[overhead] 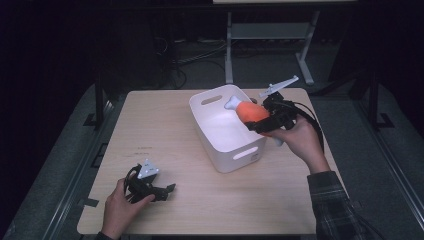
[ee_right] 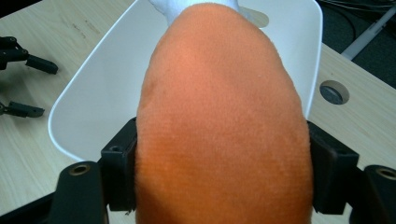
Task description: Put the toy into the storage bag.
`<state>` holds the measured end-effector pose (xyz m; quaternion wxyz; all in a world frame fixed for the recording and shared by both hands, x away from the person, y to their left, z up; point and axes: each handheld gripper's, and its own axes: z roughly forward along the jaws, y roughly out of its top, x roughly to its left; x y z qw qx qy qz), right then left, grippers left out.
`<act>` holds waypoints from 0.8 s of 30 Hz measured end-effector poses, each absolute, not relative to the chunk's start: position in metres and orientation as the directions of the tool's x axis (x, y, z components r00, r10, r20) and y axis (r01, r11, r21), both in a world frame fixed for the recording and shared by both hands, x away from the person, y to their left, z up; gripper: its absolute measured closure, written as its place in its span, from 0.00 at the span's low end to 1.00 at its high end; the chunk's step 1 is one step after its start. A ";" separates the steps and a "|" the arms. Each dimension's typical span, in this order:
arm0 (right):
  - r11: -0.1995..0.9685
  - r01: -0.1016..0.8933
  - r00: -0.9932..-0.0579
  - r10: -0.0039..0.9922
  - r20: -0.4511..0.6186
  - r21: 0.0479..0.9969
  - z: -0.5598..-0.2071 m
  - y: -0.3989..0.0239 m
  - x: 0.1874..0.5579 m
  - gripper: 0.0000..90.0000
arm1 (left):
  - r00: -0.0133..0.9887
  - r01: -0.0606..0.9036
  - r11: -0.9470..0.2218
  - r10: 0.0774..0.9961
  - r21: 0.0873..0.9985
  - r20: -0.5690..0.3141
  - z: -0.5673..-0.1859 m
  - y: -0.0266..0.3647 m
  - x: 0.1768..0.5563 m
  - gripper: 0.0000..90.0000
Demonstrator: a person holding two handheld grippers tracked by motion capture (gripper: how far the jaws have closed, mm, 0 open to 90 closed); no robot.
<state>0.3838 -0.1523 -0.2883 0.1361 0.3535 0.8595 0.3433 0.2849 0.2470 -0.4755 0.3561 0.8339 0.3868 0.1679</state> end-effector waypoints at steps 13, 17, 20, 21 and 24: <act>0.519 0.535 -0.713 0.700 0.027 0.666 -0.291 -0.116 0.402 0.29 | 0.646 0.524 -0.452 0.763 0.722 0.008 -0.475 0.247 0.285 0.14; 0.524 0.544 -0.711 0.703 0.028 0.655 -0.294 -0.104 0.407 0.29 | 0.647 0.525 -0.453 0.763 0.721 0.009 -0.475 0.247 0.285 0.14; 0.524 0.553 -0.710 0.703 0.038 0.648 -0.297 -0.096 0.410 0.28 | 0.646 0.525 -0.452 0.763 0.721 0.008 -0.475 0.247 0.285 0.14; 0.526 0.553 -0.710 0.703 0.036 0.646 -0.298 -0.094 0.410 0.28 | 0.646 0.524 -0.451 0.763 0.722 0.008 -0.475 0.247 0.285 0.14; 0.526 0.556 -0.709 0.704 0.038 0.643 -0.301 -0.087 0.412 0.28 | 0.646 0.525 -0.452 0.763 0.721 0.008 -0.475 0.247 0.285 0.14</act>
